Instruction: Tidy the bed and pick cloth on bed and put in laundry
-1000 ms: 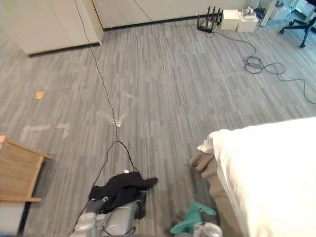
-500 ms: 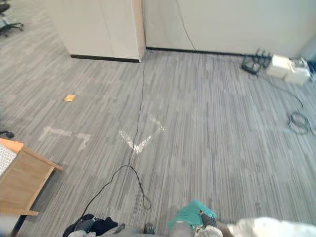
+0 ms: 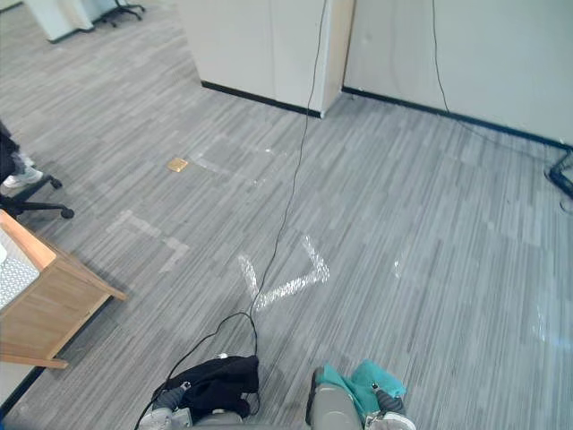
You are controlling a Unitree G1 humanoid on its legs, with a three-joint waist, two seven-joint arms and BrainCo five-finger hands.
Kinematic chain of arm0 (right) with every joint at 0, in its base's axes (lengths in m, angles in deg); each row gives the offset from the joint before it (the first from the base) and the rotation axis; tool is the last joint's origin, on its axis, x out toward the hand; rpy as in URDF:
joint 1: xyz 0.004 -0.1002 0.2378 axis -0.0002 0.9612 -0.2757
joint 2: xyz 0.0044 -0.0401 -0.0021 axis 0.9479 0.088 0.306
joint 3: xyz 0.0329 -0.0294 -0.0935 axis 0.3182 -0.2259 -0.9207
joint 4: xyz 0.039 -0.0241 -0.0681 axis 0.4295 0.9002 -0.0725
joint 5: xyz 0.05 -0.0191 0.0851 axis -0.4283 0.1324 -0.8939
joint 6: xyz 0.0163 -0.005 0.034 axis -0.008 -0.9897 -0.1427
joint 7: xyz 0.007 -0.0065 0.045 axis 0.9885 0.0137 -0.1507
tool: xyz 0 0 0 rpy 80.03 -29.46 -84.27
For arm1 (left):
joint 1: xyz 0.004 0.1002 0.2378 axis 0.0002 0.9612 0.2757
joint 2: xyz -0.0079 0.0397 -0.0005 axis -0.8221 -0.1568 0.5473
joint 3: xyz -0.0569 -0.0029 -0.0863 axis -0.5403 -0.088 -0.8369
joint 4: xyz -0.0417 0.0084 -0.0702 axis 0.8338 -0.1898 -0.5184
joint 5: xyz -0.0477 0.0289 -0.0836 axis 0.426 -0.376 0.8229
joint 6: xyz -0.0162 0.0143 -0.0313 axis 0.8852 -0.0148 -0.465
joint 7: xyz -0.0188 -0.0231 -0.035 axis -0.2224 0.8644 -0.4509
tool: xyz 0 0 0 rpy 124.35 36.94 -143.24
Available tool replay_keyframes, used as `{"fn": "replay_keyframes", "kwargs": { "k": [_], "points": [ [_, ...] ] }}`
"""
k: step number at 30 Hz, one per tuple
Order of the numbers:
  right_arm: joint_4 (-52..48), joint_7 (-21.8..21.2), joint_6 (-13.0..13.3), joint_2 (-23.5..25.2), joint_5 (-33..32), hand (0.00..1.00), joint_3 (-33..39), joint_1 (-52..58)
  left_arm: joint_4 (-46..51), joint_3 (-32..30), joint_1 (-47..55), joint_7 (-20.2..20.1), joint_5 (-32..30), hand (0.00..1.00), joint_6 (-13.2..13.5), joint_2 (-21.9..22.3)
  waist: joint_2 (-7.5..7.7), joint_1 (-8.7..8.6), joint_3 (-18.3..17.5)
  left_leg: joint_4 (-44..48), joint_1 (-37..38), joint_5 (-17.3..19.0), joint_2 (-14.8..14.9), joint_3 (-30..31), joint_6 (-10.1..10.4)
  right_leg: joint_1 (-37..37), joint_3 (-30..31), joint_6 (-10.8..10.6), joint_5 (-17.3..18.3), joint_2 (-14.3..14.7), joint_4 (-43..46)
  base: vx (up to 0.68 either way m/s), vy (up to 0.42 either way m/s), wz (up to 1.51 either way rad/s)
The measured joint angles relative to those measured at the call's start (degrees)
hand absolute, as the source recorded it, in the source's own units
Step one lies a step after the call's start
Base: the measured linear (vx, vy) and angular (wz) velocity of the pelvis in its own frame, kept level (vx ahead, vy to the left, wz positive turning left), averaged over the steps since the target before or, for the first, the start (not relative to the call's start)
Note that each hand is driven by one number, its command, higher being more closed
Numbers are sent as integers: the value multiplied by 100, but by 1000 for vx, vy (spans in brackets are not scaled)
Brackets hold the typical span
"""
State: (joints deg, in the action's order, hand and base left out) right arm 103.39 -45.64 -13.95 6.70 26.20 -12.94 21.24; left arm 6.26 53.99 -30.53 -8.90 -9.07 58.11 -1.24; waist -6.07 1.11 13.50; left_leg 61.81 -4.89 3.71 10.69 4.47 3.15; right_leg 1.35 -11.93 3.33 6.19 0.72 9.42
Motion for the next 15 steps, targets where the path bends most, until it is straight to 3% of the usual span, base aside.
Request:
{"fn": "replay_keyframes", "kwargs": {
  "k": [1, 3, 4, 6, 7, 8, 9, 10, 11, 12, 15],
  "points": [
    [61, 24, -2, 17, -1, 100, -110, -110, 117, 12, 3, 4, 6, 100, 13, -40, 150, 7, 64, 245, -422, 294, 152, -559, -29, 364, 17, 16, 98, -24, -257, -75, 7, -2],
    [135, 42, -1, 23, 2, 100, -108, -241, 123, 9, 3, 5, 62, 100, 57, -37, 127, 10, 74, -96, -653, 585, 165, -996, -14, 683, 3, -57, 132, -88, -464, -110, 63, 2],
    [239, 47, -8, 31, 10, 100, -57, -288, 125, 9, 5, 7, 134, 100, 67, -32, 114, 20, 70, -923, -728, 828, 83, -1421, 23, 911, -6, -137, 180, -197, -602, -135, 104, 0],
    [247, 47, -18, 42, 22, 100, -37, -315, 121, 5, 5, 8, 144, 100, 68, -35, 110, 109, 69, -1915, -775, 938, -32, -1809, -14, 1147, -101, -246, 246, -316, -773, -128, 120, 19],
    [243, 48, -41, 42, 34, 100, 57, -300, 127, 6, 1, 7, 142, 100, 74, -35, 141, 149, 53, -2923, -813, 883, -219, -2105, -49, 1260, -276, -371, 326, -440, -886, -130, 182, 69],
    [246, 54, -56, 40, 61, 100, 88, -267, 124, 5, -6, 12, 132, 100, 71, -43, 159, 149, 44, -3960, -816, 596, -399, -2478, -173, 1392, -513, -510, 428, -545, -963, -9, 183, 85],
    [249, 59, -59, 24, 73, 100, 119, -246, 120, -1, -21, 13, 139, 100, 64, -48, 174, 151, 51, -4364, -827, 294, -490, -2673, -351, 1471, -641, -587, 497, -597, -974, 263, 205, 93],
    [270, 71, -74, 30, 73, 100, 185, -192, 108, -9, -40, 30, 131, 100, 59, -87, 305, 214, -19, -4711, -783, -298, -699, -2947, -624, 1534, -792, -715, 582, -766, -964, 399, 160, 70],
    [276, 72, -83, 41, 74, 100, 183, -187, 79, -9, -48, 43, 131, 100, 53, -117, 363, 263, -88, -4827, -775, -291, -857, -2963, -723, 1523, -820, -740, 588, -846, -947, 530, 211, 72],
    [280, 71, -101, 43, 75, 100, 197, -186, 68, -17, -47, 53, 128, 100, 53, -166, 409, 287, -167, -4967, -709, -261, -1061, -2866, -885, 1529, -865, -932, 462, -960, -921, 510, 238, 72],
    [277, 44, -115, 264, 217, 100, 334, -222, -131, -263, -31, 59, 94, 100, -28, -294, 555, 346, -244, -4915, -511, -62, -1308, -2682, -1172, 1582, -835, -1159, 52, -1075, -270, 433, 268, 86]
  ]
}}
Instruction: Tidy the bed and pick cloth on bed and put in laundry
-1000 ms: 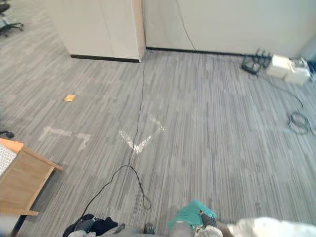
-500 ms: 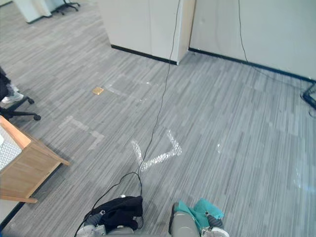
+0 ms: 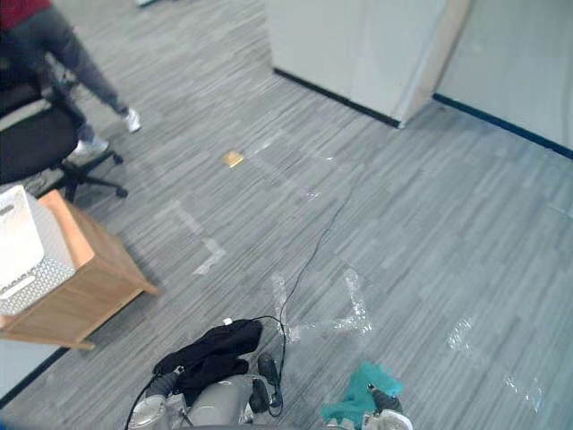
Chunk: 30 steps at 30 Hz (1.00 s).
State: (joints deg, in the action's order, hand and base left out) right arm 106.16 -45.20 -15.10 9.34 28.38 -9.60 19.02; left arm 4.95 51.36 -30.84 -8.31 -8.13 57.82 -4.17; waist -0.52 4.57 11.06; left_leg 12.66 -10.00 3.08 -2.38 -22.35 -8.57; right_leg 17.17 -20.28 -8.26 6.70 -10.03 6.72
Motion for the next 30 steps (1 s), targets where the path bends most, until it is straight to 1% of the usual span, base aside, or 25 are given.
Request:
{"fn": "replay_keyframes", "kwargs": {
  "k": [2, 3, 4, 5, 7, 9, 11, 12, 13, 15, 16, 17, 18, 19, 20, 21, 22, 23, 24, 25, 26, 27, 28, 29, 30],
  "points": [
    [4, -34, 1, 70, 87, 100, 63, 84, -50, -8, 151, -5, -11, 100, -75, -37, 8, -17, -52, -283, 496, 173, -171, 346, 21, -241, 121, -177, -280, -125, 1347, 258, 280, 117],
    [-31, -62, 3, 97, 79, 100, 199, 204, -94, 0, 261, -5, -20, 100, -105, -54, 25, -48, -131, -543, 858, 303, -296, 749, 67, -623, 322, -259, -758, -254, 2644, 143, 294, 146],
    [-43, -65, 0, 57, 87, 100, 235, 259, -206, 11, 285, -2, -28, 100, -139, -108, 68, -55, -132, -650, 1187, 403, -401, 1075, 66, -1102, 585, -185, -832, -420, 3943, 139, 278, 147],
    [-69, -66, 0, 24, 87, 100, 217, 279, -262, 12, 286, 2, -32, 100, -168, -120, 66, -59, -132, -665, 1331, 451, -425, 1247, 46, -1330, 611, -90, -727, -455, 4477, -1, 255, 140],
    [-197, -64, 15, -61, 84, 100, 207, 338, -263, 96, 270, 33, -142, 100, -225, -116, -35, -192, -109, -794, 1877, 552, -391, 1889, -16, -2096, 511, 335, -127, -620, 5426, 108, 120, 136],
    [-259, -52, 14, -119, 84, 100, 223, 361, -260, 317, 213, 116, -167, 100, -233, -123, -152, -284, -43, -900, 2275, 598, -235, 2315, 60, -2495, 523, 323, 284, -603, 5212, 345, -64, 142],
    [-291, -27, 14, -112, 82, 100, 214, 357, -244, 347, 133, 127, -165, 100, -225, -112, -228, -377, -12, -901, 2486, 649, -33, 2646, 147, -2848, 565, 335, 426, -527, 4462, 324, -152, 143],
    [-289, -18, 15, -106, 83, 100, 186, 335, -235, 358, 82, 134, -162, 100, -187, -91, -257, -411, 1, -872, 2548, 752, 150, 2817, 292, -2990, 824, 270, 428, -330, 3507, 258, -168, 104],
    [-289, -17, 14, -88, 82, 100, 152, 334, -234, 358, 55, 139, -159, 100, -161, -81, -232, -417, -12, -848, 2547, 824, 224, 2907, 373, -3020, 1008, 205, 384, -226, 2931, 348, -251, 120],
    [-285, -12, 14, 37, 81, 100, 54, 330, -187, 284, 10, 211, -155, 100, -87, -140, 52, -395, -50, -831, 2545, 1152, 356, 3039, 650, -3076, 1647, 121, -140, -83, 977, 406, -337, 99],
    [-282, -21, 8, -32, 75, 100, 7, 316, -254, 152, -7, 256, -150, 100, -118, 16, -83, -374, 1, -749, 2615, 1398, 618, 3119, 836, -2927, 1588, 115, -544, 145, 873, 426, -305, 57],
    [-301, 9, 15, -72, 75, 100, 16, 315, -204, -40, 20, 237, -128, 100, -80, 131, -125, -211, 16, -557, 2505, 1314, 664, 2984, 978, -2942, 1478, 152, -452, 164, 1123, 372, -236, 42],
    [-301, 10, 10, -67, 75, 100, 13, 322, -204, -80, 18, 242, -132, 100, -70, 127, -97, -217, 34, -452, 2499, 1234, 645, 2953, 971, -2997, 1492, 120, -306, 119, 1460, 128, -222, 45],
    [-298, -2, 3, -81, 69, 100, -38, 326, -232, -188, -54, 243, -133, 100, -36, 180, -96, -283, 135, -319, 2609, 1138, 739, 2985, 946, -3409, 1583, 86, 98, 98, 2530, -118, -185, 66],
    [-349, -18, 3, -92, 79, 100, -190, 337, -232, -270, 121, 245, -132, 100, -4, 180, -68, -287, 57, -324, 2655, 1140, 742, 3110, 945, -3472, 1698, 213, 270, 101, 2381, -154, -249, 76],
    [-338, -35, 9, -36, 80, 100, -326, 394, -232, -426, 204, 235, -129, 100, 40, 113, 89, -359, -32, -313, 2714, 1158, 754, 3228, 946, -3416, 1674, 366, 298, 86, 2226, 51, -166, 73],
    [-285, -66, 2, -91, 90, 100, -323, 402, -274, -555, 287, 239, -131, 100, 9, 197, -88, -376, -140, -179, 2686, 1196, 961, 3357, 977, -3251, 1428, 387, 490, 220, 2138, 245, -219, 50],
    [-236, -71, 3, -112, 92, 100, -327, 419, -262, -649, 328, 237, -131, 100, 11, 249, -115, -349, -154, 32, 2589, 1147, 1006, 3359, 965, -3189, 1398, 414, 504, 287, 2098, 337, -211, 36],
    [-225, -77, -4, -147, 90, 100, -363, 361, -227, -912, 403, 238, -124, 100, 14, 353, -196, -283, -131, 877, 2201, 1083, 1073, 3440, 1059, -2978, 1264, 454, 527, 397, 1936, 296, -253, 26],
    [-289, -81, -3, -177, 88, 100, -435, 386, -229, -1059, 459, 240, -122, 100, -1, 400, -256, -291, -99, 1940, 1724, 787, 1133, 3413, 1215, -2678, 1096, 533, 567, 507, 1729, 262, -222, 34],
    [-310, -78, -1, -196, 89, 100, -513, 416, -226, -1101, 459, 242, -114, 100, -7, 422, -282, -311, -83, 2467, 1486, 494, 1158, 3376, 1287, -2508, 1043, 573, 586, 569, 1626, 231, -186, 25],
    [-357, -78, -3, -263, 92, 100, -691, 466, -224, -1139, 532, 243, -107, 100, -29, 477, -341, -278, -29, 3307, 1151, -340, 1325, 3148, 1448, -2119, 994, 705, 581, 711, 1351, 241, -160, -3],
    [-373, -68, -4, -333, 100, 100, -860, 508, -220, -1112, 641, 241, 23, 100, -33, 519, -331, -166, 13, 4172, 852, -754, 1640, 2687, 1439, -1683, 1010, 844, 567, 837, 1002, 280, -163, -15],
    [-373, -49, -7, -343, 102, 100, -899, 504, -219, -1091, 662, 242, 66, 100, -37, 522, -354, -133, 15, 4515, 685, -656, 1746, 2461, 1407, -1480, 1016, 930, 610, 862, 879, 327, -156, -16],
    [-375, -15, -8, -342, 99, 100, -959, 499, -186, -1054, 672, 246, 115, 100, -36, 511, -330, -126, 7, 4918, 372, -319, 1821, 2044, 1397, -1147, 1023, 977, 638, 864, 601, 355, -124, -3]
  ]
}}
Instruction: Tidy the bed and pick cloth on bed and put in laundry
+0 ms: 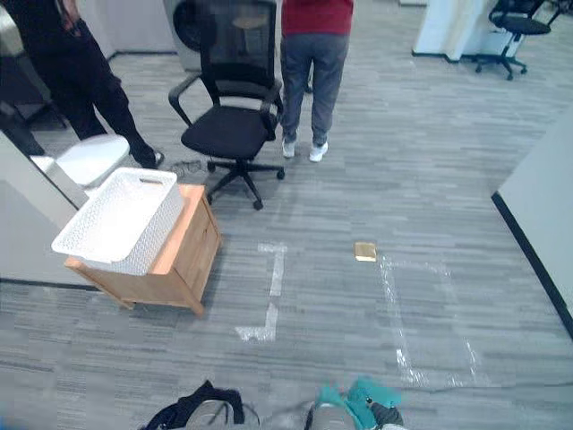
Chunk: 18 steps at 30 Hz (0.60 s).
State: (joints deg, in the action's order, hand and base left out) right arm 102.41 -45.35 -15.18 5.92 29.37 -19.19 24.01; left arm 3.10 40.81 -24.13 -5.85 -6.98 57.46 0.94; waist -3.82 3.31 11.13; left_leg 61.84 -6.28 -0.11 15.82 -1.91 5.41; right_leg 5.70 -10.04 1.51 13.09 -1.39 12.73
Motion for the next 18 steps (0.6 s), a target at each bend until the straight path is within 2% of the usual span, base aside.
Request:
{"fn": "replay_keyframes", "kwargs": {
  "k": [1, 2, 3, 4, 5, 6, 7, 8, 9, 10, 11, 13, 15, 16, 17, 18],
  "points": [
    [40, 6, 0, -2, 0, 100, -11, -50, 43, 75, 6, 24, 10, 100, 19, -7, 16, 6, 9, 54, -289, 385, -11, -336, -7, 251, 1, -8, -25, -29, -246, 290, -74, -4],
    [91, 6, -2, -11, 0, 100, -11, -104, 62, 158, -5, 54, 10, 100, 29, -21, 18, 21, 27, -42, -400, 596, -29, -497, -10, 336, 0, -57, -85, -59, -320, 157, 33, -14],
    [179, 6, -6, -21, -4, 100, -11, -178, 68, 248, -8, 94, 14, 100, 31, -58, 27, 56, 44, -467, -576, 939, -131, -772, 1, 549, 13, -85, -107, -128, -445, -19, 134, -19],
    [238, 5, -12, -15, -6, 100, -8, -232, 71, 324, -38, 109, 141, 100, 37, -96, 65, 89, 109, -1242, -603, 1118, -349, -1040, -9, 732, 12, -107, -114, -258, -556, -52, 154, -15],
    [253, 4, -20, -4, -6, 100, -5, -266, 72, 390, -64, 112, 174, 100, 37, -128, 91, 89, 134, -1750, -597, 1117, -488, -1160, -11, 813, 1, -120, -108, -334, -607, -76, 171, -6],
    [249, -1, -20, 8, -7, 100, 1, -322, 75, 481, -87, 117, 174, 100, 45, -167, 103, 87, 143, -2993, -566, 896, -757, -1382, -126, 922, -24, -261, -32, -454, -662, -74, 179, 4],
    [215, -9, -16, -18, -7, 100, 10, -345, 78, 580, -86, 115, 174, 100, 54, -157, -8, 85, 122, -4031, -550, 269, -914, -1523, -170, 984, -26, -408, 64, -421, -684, -9, 232, 14],
    [241, -2, -16, -56, -8, 100, 31, -395, 48, 690, -150, 82, 172, 100, 55, -197, -67, 102, 128, -4444, -456, 10, -1002, -1660, -886, 1051, -1, -509, 183, -430, -697, 121, 198, 37],
    [251, -20, -15, 33, -8, 100, 1, -454, 49, 681, -200, 84, 173, 100, 57, -256, 108, 79, 138, -4790, -319, -101, -1263, -1666, -845, 1119, -27, -529, 172, -594, -740, 270, 166, 54],
    [247, -31, 12, 102, -8, 100, -17, -513, 95, 689, -251, 83, 174, 100, 90, -336, 227, 86, 133, -5068, -272, -183, -1473, -1621, -910, 1128, 20, -473, 96, -688, -869, 315, 90, 58],
    [259, -32, 11, 127, -8, 100, -17, -583, 125, 695, -323, 83, 174, 100, 87, -369, 253, 115, 167, -5014, -299, -126, -1536, -1581, -948, 1222, 56, -449, -6, -706, -1026, 281, 83, 45],
    [256, -32, 11, 139, -7, 100, -34, -667, 112, 708, -345, 82, 174, 100, 75, -339, 208, 226, 226, -4715, -268, 92, -1553, -1585, -1085, 1518, 115, -607, -265, -725, -1205, 229, 73, 33],
    [243, -33, 14, 166, -7, 100, -17, -680, 90, 713, -277, 83, 174, 100, 68, -324, 157, 265, 195, -4778, -117, 145, -1547, -1633, -1069, 1602, 189, -666, -486, -730, -1209, 147, 61, 13],
    [215, -47, 14, 211, -2, 100, 0, -684, 35, 709, -202, 83, 174, 100, 53, -326, 151, 280, 166, -4992, 36, 148, -1556, -1640, -1060, 1604, 330, -758, -620, -725, -1197, 114, 48, -12],
    [214, -70, 15, 252, 39, 100, 14, -667, -46, 710, -143, 83, 173, 100, 31, -331, 200, 267, 109, -5231, 137, 137, -1595, -1667, -1040, 1534, 429, -802, -656, -735, -1120, 142, 48, -19],
    [226, -84, 9, 281, 158, 100, 38, -618, -71, 736, -77, 84, 171, 100, -11, -336, 186, 256, -6, -5546, 259, 105, -1679, -1659, -1015, 1360, 475, -803, -653, -758, -842, 134, 49, -14]
  ]
}}
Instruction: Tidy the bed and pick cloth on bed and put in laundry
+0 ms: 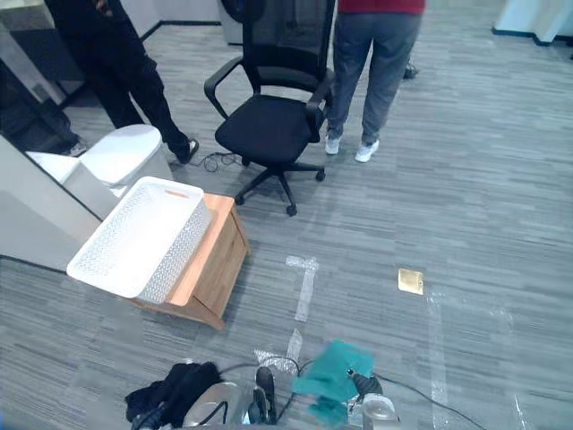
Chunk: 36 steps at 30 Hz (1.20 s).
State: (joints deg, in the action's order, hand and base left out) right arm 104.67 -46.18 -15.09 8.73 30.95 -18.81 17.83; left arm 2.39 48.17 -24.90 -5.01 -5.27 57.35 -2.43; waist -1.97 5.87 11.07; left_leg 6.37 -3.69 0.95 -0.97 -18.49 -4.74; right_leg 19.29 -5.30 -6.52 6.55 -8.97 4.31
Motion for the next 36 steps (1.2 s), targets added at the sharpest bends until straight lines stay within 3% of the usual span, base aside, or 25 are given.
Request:
{"fn": "replay_keyframes", "kwargs": {
  "k": [2, 3, 4, 5, 6, 7, 8, 11, 13, 14, 16, 17, 18, 19, 21, 22, 25, 27, 28, 30, 32, 33, 35, 36],
  "points": [
    [0, -7, -1, -29, 54, 100, 23, 170, -2, 160, 63, -7, -8, 100, -23, 11, -76, -2, -83, -406, 252, -13, -54, 37, 51, -383, 59, -3, 6, 6, 876, 90, 80, -5],
    [-75, -40, 4, 1, -14, 100, 159, 285, 0, 195, 111, -7, -10, 100, -37, -4, -74, -23, -111, -661, 513, 20, -88, 74, 103, -887, 246, -107, 29, -17, 2112, -1, 166, 9],
    [-168, -42, 2, 48, -9, 100, 205, 272, -1, 339, 104, -9, -14, 100, -55, -146, 43, -75, -85, -719, 724, 65, -246, 169, 49, -1374, 467, -421, -211, -137, 3348, -35, 173, 25],
    [-218, -43, 7, 73, -4, 100, 193, 269, -5, 390, 95, -7, -15, 100, -76, -237, 150, -146, -64, -727, 850, 116, -340, 273, 23, -1567, 565, -544, -478, -190, 3859, -56, 172, 78],
    [-249, -47, 5, 79, 36, 100, 167, 288, -10, 525, 45, -3, -26, 100, -95, -365, 306, -271, -46, -717, 1073, 218, -458, 516, -22, -1963, 586, -512, -408, -335, 4892, -64, 107, 78],
    [-250, -47, 5, 68, 45, 100, 177, 290, -10, 568, -2, 0, -40, 100, -95, -403, 338, -262, -28, -706, 1169, 259, -464, 571, -14, -2124, 510, -448, -140, -375, 5151, -128, 95, 84],
    [-255, -44, 10, 45, 42, 100, 191, 290, -9, 587, -77, 0, -53, 100, -94, -434, 325, -277, -26, -689, 1312, 318, -422, 701, 34, -2342, 253, -226, 346, -459, 5229, -140, 46, 46],
    [-253, -33, 14, -7, 34, 100, 199, 250, -3, 588, -184, 0, -53, 100, -92, -405, 271, -420, -30, -558, 1541, 487, -235, 1119, 19, -2581, -42, -36, 848, -316, 4123, -206, 40, 84],
    [-251, -33, 15, -75, -2, 100, 193, 228, 14, 589, -314, 0, -52, 100, -73, -319, 120, -545, -12, -426, 1580, 673, 91, 1605, 135, -2625, 9, -18, 806, 114, 2423, -257, -36, 106],
    [-250, -32, 15, -90, -9, 100, 189, 208, 16, 587, -360, 0, -53, 100, -66, -289, 97, -546, -7, -415, 1607, 713, 169, 1693, 184, -2681, 35, 26, 698, 199, 2015, -252, -110, 86],
    [-245, -31, 10, -123, -63, 100, 158, 173, 18, 564, -450, 0, -55, 100, -39, -236, 53, -545, 29, -414, 1666, 850, 370, 1967, 356, -2811, 248, 164, 89, 392, 859, -197, -161, 67],
    [-246, -29, 10, -124, -65, 100, 144, 171, 19, 508, -477, -1, -56, 100, -19, -198, 80, -546, 49, -380, 1727, 1005, 453, 2116, 471, -2929, 376, 123, -325, 400, 323, -158, -216, 62],
    [-247, -30, 9, -117, -65, 100, 128, 182, 27, 428, -489, -6, -59, 100, 2, -176, 121, -540, 82, -357, 1779, 1157, 496, 2243, 565, -2963, 528, 95, -530, 365, 36, 13, -404, 92],
    [-249, -37, 6, -123, -63, 100, 122, 255, 14, 188, -529, -6, -65, 100, 23, -112, 98, -558, 139, -311, 1931, 1445, 676, 2458, 732, -2994, 424, 107, -1125, 423, 406, 158, -389, 86],
    [-255, -27, 4, -296, -62, 100, 139, 271, 29, 90, -558, -31, -75, 100, 65, 167, -180, -578, 206, -249, 1974, 1403, 967, 2493, 838, -3129, 126, 374, -584, 610, 1005, 369, -352, 69],
    [-284, -31, 5, -319, -59, 100, 138, 238, 21, -9, -562, -63, -76, 100, 85, 269, -244, -575, 237, -198, 1979, 1199, 1074, 2370, 881, -3170, -22, 523, -266, 642, 1327, 421, -369, 53],
    [-301, -32, 5, -291, -60, 100, 37, 292, 79, -350, -545, -98, -67, 100, 90, 301, -208, -544, 260, 423, 1858, 834, 1238, 2364, 917, -2830, -348, 710, 177, 690, 1520, 363, -337, 60],
    [-361, -32, 4, -295, -57, 100, -248, 331, 327, -510, -517, -97, -52, 100, 120, 302, -74, -490, 343, 2493, 966, 692, 1358, 2306, 982, -2335, -607, 825, 429, 705, 1408, 289, -248, 62],
    [-424, -22, 5, -303, -50, 100, -309, 354, 460, -508, -479, -91, -39, 100, 133, 303, -65, -452, 349, 3516, 497, 723, 1503, 2045, 1076, -2073, -716, 867, 504, 747, 1298, 252, -192, 37],
    [-419, 19, 4, -292, -52, 100, -342, 396, 570, -381, -407, -81, 2, 100, 169, 273, -41, -320, 345, 4157, 24, 872, 1728, 1290, 1134, -1583, -923, 865, 558, 752, 955, 264, -146, 37],
    [-384, 38, 2, -291, -43, 100, -342, 401, 575, -190, -410, -82, 11, 100, 213, 201, -40, -294, 343, 3671, -146, 1016, 1675, 603, 1077, -1163, -1158, 862, 528, 680, 613, 241, -52, 52],
    [-323, 36, 2, -303, -30, 100, -342, 369, 558, -47, -408, -77, 18, 100, 219, 148, -40, -269, 341, 2905, -147, 1046, 1512, 213, 1073, -959, -1363, 846, 517, 612, 444, 63, 63, 64],
    [-285, 33, 1, -317, 9, 100, -336, 351, 519, 130, -413, -54, 52, 100, 228, 121, -48, -255, 331, 1681, -138, 565, 1282, -477, 766, -758, -1778, 751, 569, 537, 331, 5, 136, 81],
    [-271, 33, 0, -314, 16, 100, -283, 353, 481, 170, -418, -34, 57, 100, 248, 84, -65, -268, 322, 1154, -170, 249, 1131, -938, 434, -620, -2003, 634, 638, 530, 352, 203, 197, 124]
  ]
}}
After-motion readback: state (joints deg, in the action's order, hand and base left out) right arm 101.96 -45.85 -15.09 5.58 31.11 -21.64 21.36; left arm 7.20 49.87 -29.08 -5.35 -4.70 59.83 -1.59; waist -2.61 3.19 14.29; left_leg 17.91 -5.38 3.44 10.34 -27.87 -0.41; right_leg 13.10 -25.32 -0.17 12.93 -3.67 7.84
